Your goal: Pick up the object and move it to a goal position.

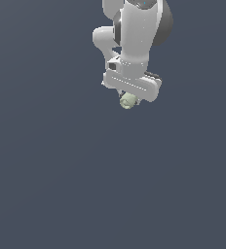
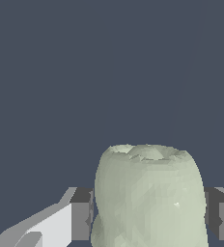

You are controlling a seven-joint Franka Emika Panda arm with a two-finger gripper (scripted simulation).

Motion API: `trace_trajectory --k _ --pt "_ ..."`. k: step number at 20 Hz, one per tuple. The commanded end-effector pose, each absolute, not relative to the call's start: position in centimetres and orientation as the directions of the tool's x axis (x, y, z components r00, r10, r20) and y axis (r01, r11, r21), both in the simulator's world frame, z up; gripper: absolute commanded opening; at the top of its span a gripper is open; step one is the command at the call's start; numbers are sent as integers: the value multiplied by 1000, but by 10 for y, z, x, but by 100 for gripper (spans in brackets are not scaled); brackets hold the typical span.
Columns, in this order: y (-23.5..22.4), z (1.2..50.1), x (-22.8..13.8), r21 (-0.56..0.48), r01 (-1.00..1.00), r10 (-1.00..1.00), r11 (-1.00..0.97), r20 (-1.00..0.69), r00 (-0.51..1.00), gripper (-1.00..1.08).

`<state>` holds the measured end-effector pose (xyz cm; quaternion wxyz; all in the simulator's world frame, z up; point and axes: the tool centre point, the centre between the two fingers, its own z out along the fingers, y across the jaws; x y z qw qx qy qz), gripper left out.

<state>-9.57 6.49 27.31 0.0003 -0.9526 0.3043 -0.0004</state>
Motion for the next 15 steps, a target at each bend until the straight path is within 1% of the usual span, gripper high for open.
trace_trajectory --k 1,8,15 --pt "64 290 -105 0 -580 -580 -815 0 815 -100" --pt "64 321 -119 1 -580 -580 -815 1 815 -100" --pt "64 329 -122 0 -579 -579 -815 0 815 -100"
